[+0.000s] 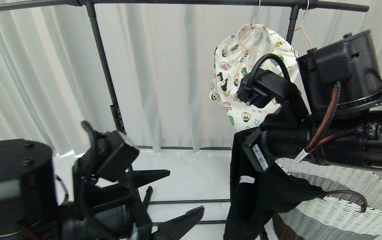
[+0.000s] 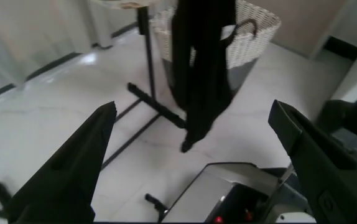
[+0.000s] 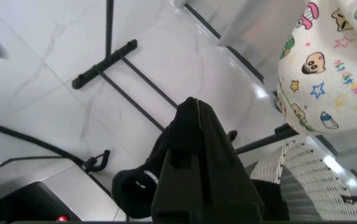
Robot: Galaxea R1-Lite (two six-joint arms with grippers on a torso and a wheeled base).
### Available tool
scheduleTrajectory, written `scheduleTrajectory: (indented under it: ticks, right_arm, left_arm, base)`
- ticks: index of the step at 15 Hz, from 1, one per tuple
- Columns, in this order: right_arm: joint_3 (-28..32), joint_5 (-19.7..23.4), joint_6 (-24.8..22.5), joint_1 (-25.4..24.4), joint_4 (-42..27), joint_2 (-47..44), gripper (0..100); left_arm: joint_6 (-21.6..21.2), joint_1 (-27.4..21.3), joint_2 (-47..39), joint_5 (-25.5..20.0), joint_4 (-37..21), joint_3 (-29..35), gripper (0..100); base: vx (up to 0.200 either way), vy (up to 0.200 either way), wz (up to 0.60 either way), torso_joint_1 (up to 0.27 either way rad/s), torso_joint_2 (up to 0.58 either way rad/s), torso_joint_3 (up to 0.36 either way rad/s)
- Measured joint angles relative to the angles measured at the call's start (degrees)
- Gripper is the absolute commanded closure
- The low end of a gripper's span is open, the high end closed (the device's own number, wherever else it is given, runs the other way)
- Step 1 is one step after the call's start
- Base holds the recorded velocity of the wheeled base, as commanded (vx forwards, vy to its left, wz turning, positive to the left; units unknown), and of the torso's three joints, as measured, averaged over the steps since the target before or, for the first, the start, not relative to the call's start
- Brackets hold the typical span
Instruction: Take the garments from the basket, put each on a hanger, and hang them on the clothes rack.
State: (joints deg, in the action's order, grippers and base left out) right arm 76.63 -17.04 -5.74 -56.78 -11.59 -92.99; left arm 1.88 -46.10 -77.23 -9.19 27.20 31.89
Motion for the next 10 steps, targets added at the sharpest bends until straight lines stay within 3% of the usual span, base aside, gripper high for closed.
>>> scheduleTrajectory:
  ticks: [5, 10]
  right_arm:
    - [0.11, 0.00, -0.02, -0.66, 0.89, 0.05, 100]
    - [0.33, -0.24, -0.09, -1.76, 0.68, 1.10, 100]
  left_arm:
    - [2.77, -2.35, -14.91, -0.11, 0.06, 10.86, 0]
    - [3.01, -0.15, -26.53, 2.71, 5.58, 13.06, 0]
  base:
    - [0.000, 0.000, 0.00, 0.000, 0.00, 0.000]
    - [0.000, 0.000, 0.00, 0.000, 0.00, 0.000]
